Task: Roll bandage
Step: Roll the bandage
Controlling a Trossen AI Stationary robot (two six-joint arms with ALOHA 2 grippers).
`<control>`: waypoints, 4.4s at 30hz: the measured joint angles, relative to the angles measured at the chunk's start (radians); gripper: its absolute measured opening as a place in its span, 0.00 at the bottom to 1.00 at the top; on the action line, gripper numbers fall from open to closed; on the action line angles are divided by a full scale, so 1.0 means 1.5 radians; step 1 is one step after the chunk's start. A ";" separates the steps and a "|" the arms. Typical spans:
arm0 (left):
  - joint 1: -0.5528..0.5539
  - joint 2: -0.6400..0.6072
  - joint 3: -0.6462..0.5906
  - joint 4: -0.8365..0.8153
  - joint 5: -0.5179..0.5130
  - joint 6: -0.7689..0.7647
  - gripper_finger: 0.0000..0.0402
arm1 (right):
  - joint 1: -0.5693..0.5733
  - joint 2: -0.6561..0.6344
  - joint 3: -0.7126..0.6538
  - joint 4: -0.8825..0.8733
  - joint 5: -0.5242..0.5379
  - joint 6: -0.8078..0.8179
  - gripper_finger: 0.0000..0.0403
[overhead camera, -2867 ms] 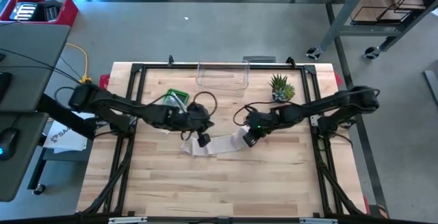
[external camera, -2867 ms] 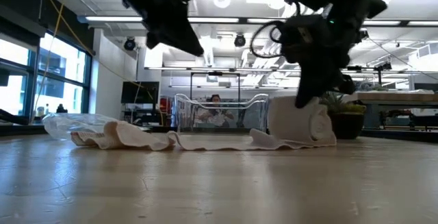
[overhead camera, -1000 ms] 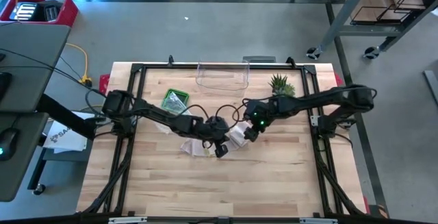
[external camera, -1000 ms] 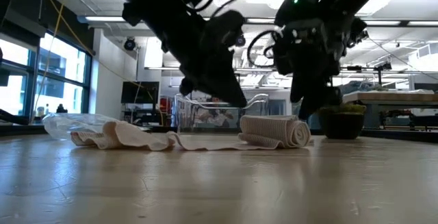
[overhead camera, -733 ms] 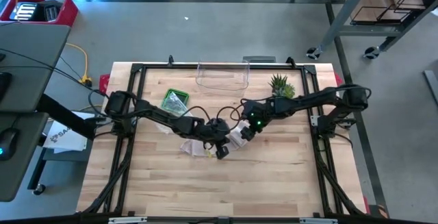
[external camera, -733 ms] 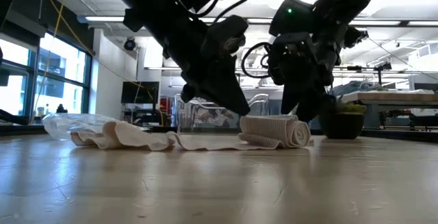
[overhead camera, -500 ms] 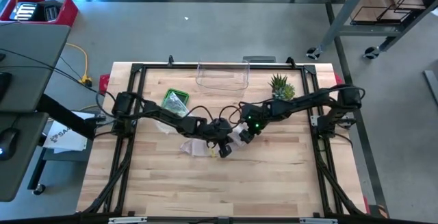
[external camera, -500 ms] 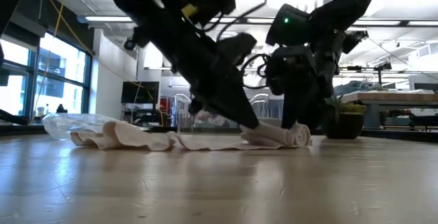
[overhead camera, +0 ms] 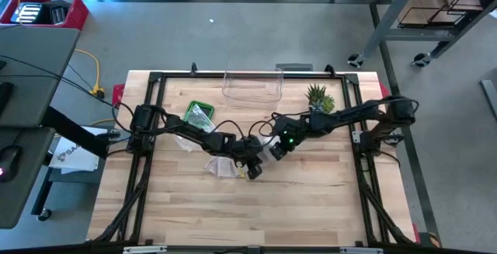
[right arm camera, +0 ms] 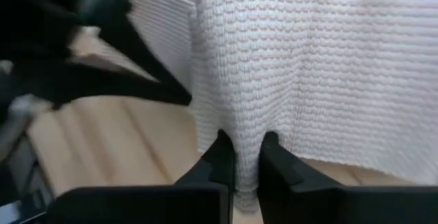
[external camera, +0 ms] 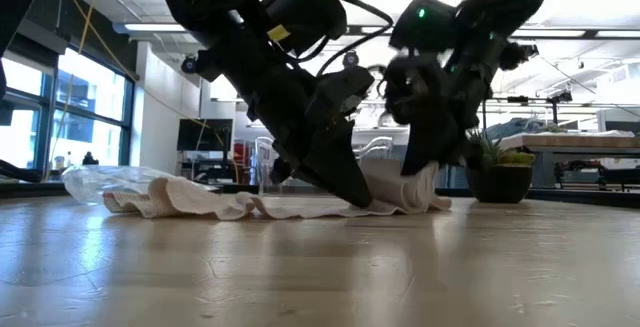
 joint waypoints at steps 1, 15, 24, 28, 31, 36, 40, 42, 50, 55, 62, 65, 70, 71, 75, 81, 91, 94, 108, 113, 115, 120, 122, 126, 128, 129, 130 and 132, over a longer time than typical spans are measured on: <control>0.000 0.000 0.000 -0.007 0.003 -0.003 0.00 | -0.003 -0.016 0.000 -0.017 0.002 -0.002 0.06; -0.001 -0.048 0.000 -0.196 0.032 0.128 0.00 | -0.050 -0.231 0.000 -0.342 0.089 0.098 0.02; 0.004 -0.077 -0.002 -0.269 0.036 0.247 0.00 | 0.037 -0.265 -0.009 -0.456 0.121 0.217 0.01; 0.003 -0.080 -0.001 -0.247 0.044 0.226 0.00 | 0.083 -0.264 -0.054 -0.390 0.122 0.298 0.01; 0.003 -0.093 0.002 -0.256 0.045 0.214 0.00 | 0.101 -0.264 -0.085 -0.358 0.129 0.333 0.01; 0.006 -0.147 0.003 -0.276 -0.013 0.249 0.00 | 0.105 -0.265 -0.092 -0.340 0.126 0.339 0.01; 0.019 -0.162 -0.027 -0.295 -0.042 0.269 0.00 | 0.101 -0.265 -0.092 -0.340 0.127 0.339 0.01; 0.025 -0.159 -0.045 -0.323 -0.031 0.234 0.00 | 0.099 -0.265 -0.092 -0.340 0.124 0.337 0.01; -0.009 -0.307 -0.136 -0.337 -0.071 0.111 0.00 | 0.099 -0.265 -0.092 -0.338 0.121 0.331 0.01; -0.016 -0.401 -0.255 -0.421 -0.008 0.087 0.00 | 0.099 -0.265 -0.092 -0.323 0.120 0.315 0.01; -0.022 -0.470 -0.325 -0.382 0.031 0.055 0.00 | 0.099 -0.265 -0.092 -0.319 0.114 0.319 0.01; -0.022 -0.460 -0.332 -0.371 0.036 0.062 0.00 | 0.099 -0.265 -0.092 -0.319 0.114 0.319 0.01; -0.022 -0.414 -0.334 -0.381 0.036 0.067 0.00 | 0.099 -0.265 -0.092 -0.353 0.127 0.347 0.01; -0.022 -0.405 -0.334 -0.382 0.035 0.057 0.00 | 0.099 -0.265 -0.092 -0.373 0.129 0.360 0.01; -0.022 -0.386 -0.332 -0.395 0.035 0.026 0.00 | 0.099 -0.265 -0.092 -0.432 0.128 0.376 0.01; -0.024 -0.394 -0.333 -0.455 0.059 0.002 0.00 | 0.110 -0.265 -0.092 -0.430 0.103 0.391 0.01; -0.046 -0.430 -0.335 -0.599 0.068 -0.031 0.00 | 0.154 -0.265 -0.092 -0.460 0.099 0.456 0.02; -0.052 -0.440 -0.337 -0.620 0.068 -0.051 0.00 | 0.170 -0.265 -0.092 -0.447 0.100 0.470 0.01; -0.065 -0.463 -0.311 -0.616 0.071 -0.090 0.00 | 0.196 -0.265 -0.092 -0.396 0.128 0.500 0.01; -0.072 -0.463 -0.288 -0.615 0.035 -0.067 0.00 | 0.196 -0.265 -0.092 -0.396 0.133 0.499 0.01; -0.074 -0.466 -0.275 -0.596 0.008 -0.066 0.00 | 0.196 -0.265 -0.092 -0.394 0.134 0.499 0.01; -0.072 -0.450 -0.273 -0.427 -0.015 -0.029 0.00 | 0.196 -0.265 -0.092 -0.381 0.148 0.496 0.01; -0.068 -0.429 -0.273 -0.379 -0.015 -0.026 0.00 | 0.196 -0.265 -0.092 -0.373 0.167 0.499 0.01; -0.062 -0.381 -0.274 -0.319 -0.016 -0.042 0.00 | 0.195 -0.265 -0.092 -0.343 0.193 0.512 0.01; -0.065 -0.350 -0.274 -0.314 -0.016 -0.049 0.00 | 0.194 -0.265 -0.092 -0.338 0.197 0.512 0.01; -0.067 -0.334 -0.274 -0.314 -0.014 -0.054 0.00 | 0.194 -0.265 -0.092 -0.341 0.198 0.513 0.01; -0.070 -0.318 -0.274 -0.314 -0.011 -0.061 0.00 | 0.194 -0.265 -0.092 -0.342 0.201 0.513 0.01; -0.077 -0.293 -0.271 -0.304 -0.002 -0.078 0.00 | 0.194 -0.265 -0.092 -0.348 0.215 0.521 0.01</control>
